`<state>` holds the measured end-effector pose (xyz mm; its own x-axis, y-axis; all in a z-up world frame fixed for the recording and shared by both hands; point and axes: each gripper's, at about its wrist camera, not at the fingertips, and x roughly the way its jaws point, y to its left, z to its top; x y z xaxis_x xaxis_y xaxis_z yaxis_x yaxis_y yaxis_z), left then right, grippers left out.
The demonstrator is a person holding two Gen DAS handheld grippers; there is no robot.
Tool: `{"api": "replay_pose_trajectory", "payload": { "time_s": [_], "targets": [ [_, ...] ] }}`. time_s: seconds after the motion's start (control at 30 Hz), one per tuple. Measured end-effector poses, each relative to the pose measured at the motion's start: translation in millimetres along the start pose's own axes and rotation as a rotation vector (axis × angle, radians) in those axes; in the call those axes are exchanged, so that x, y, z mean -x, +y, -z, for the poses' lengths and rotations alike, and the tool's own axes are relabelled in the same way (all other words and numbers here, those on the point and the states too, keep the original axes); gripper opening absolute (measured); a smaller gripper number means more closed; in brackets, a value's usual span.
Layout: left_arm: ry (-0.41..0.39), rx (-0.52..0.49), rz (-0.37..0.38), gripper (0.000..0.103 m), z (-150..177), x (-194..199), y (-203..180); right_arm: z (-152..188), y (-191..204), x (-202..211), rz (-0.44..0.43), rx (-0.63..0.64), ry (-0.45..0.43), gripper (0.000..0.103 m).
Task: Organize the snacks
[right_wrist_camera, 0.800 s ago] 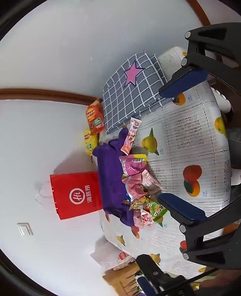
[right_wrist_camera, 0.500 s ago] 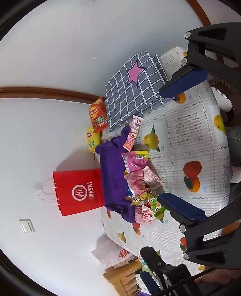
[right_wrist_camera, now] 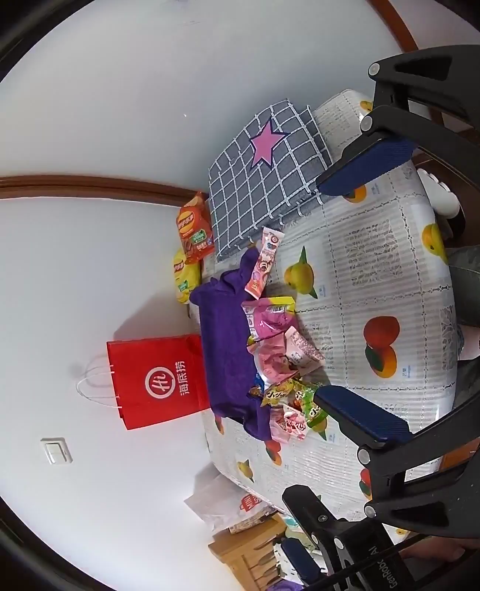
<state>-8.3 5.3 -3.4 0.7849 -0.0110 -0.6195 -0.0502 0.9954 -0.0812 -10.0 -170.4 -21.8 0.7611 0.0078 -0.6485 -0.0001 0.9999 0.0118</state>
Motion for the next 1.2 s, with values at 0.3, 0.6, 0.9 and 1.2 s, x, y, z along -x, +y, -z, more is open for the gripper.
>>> {"api": "replay_pose_trajectory", "payload": {
  "time_s": [0.3, 0.6, 0.9, 1.2],
  "targets": [
    [0.003, -0.007, -0.005, 0.102, -0.9, 0.9, -2.3, 0.9, 0.0, 3.7, -0.004, -0.001, -0.011, 0.102],
    [0.004, -0.009, -0.004, 0.102, -0.9, 1.3, -3.9, 2.3, -1.9, 7.9, -0.002, -0.001, -0.023, 0.102],
    [0.003, -0.008, -0.003, 0.102, 1.2, 2.2, -4.9, 2.8, -3.8, 10.4, 0.001, -0.01, -0.027, 0.102],
    [0.003, -0.003, 0.004, 0.102, 3.3, 3.7, -5.2, 3.7, -6.9, 10.5, 0.002, -0.016, -0.028, 0.102]
  ]
}}
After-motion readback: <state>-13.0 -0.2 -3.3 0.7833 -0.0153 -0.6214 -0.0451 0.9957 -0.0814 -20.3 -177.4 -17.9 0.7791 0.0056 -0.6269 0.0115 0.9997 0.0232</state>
